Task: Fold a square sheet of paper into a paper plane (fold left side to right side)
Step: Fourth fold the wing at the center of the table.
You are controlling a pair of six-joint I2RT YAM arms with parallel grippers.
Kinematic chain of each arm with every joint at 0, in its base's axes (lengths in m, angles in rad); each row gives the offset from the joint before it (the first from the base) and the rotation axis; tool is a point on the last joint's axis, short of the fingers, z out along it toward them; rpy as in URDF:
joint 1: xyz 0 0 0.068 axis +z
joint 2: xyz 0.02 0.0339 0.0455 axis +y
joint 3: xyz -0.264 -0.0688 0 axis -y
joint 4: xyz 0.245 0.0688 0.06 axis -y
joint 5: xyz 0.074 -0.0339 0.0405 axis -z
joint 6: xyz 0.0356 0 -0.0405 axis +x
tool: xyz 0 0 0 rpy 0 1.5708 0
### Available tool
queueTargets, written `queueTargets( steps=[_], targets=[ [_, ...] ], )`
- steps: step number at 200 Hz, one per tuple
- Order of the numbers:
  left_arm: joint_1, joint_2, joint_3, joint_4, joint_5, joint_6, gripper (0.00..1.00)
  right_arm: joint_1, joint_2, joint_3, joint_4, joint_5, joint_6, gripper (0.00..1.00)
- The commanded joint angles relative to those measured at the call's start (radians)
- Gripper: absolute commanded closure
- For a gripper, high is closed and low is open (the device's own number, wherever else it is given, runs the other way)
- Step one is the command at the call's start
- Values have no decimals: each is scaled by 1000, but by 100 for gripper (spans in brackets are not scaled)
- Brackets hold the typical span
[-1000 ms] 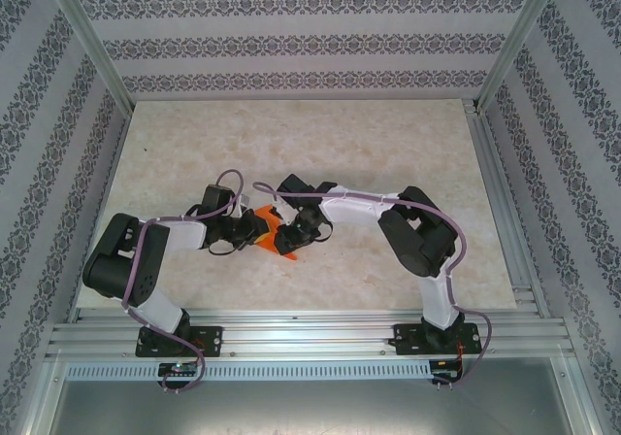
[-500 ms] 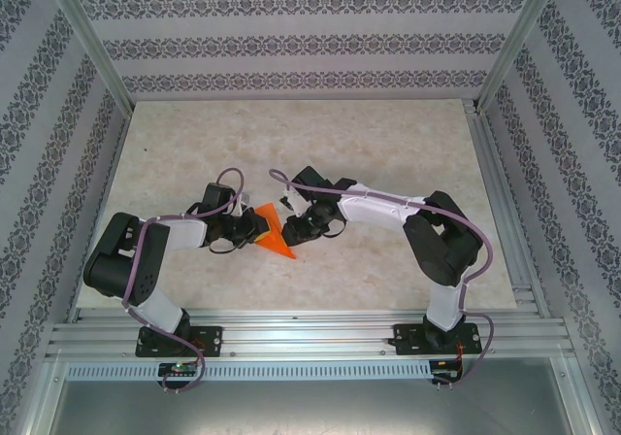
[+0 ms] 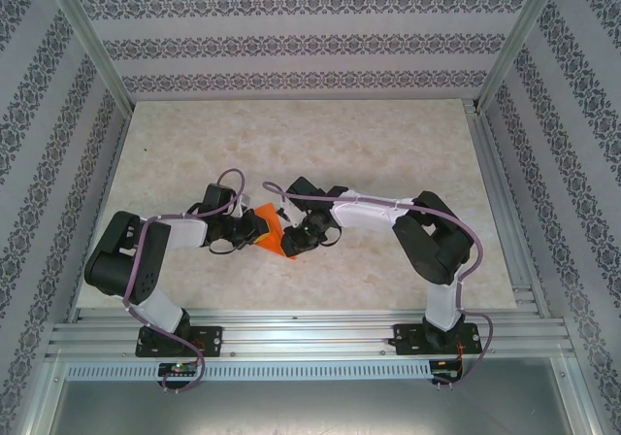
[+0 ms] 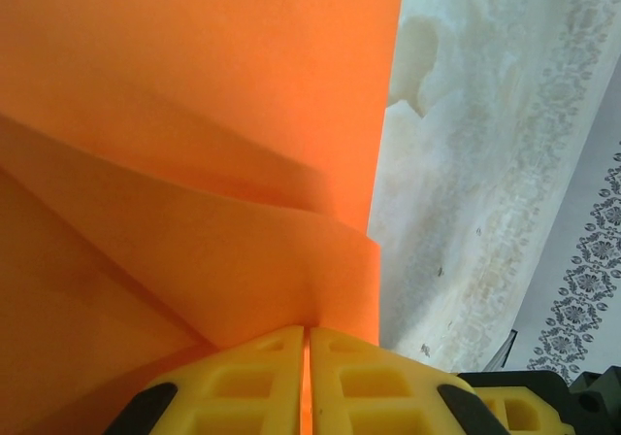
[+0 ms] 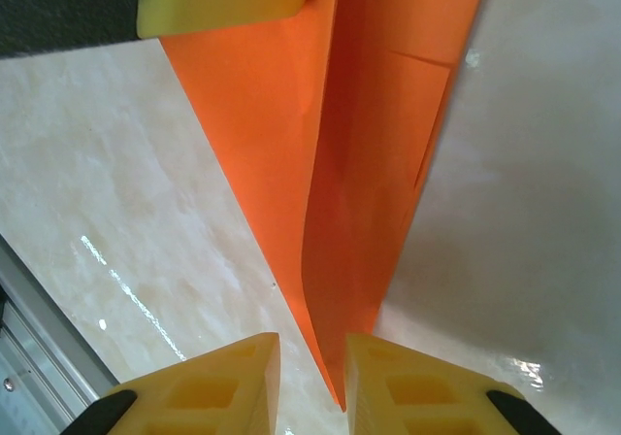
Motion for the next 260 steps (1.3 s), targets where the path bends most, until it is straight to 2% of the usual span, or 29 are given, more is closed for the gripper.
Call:
queueTargets(
  steps=[1,73,150,165,187,227,260],
  targets=[
    [-13,8,15,-19,-10,23,91,14,22,-12,-8,18,-14,76],
    [-13,15,42,-41,-14,36,91,25,28,-17,-11,30,-23,89],
    [-12,29,64,-59,-26,48,91,53,31,-51,-4,49,-62,94],
    [-13,31,66,-59,-25,48,91,53,23,-64,5,51,-63,92],
    [-13,30,69,-57,-20,50,91,37,-4,-67,30,27,-43,83],
    [-14,30,73,-62,-19,54,91,-21,-56,-48,93,-68,0,73],
    [-13,31,73,-60,-19,54,91,-70,-17,0,111,-79,52,70]
  ],
)
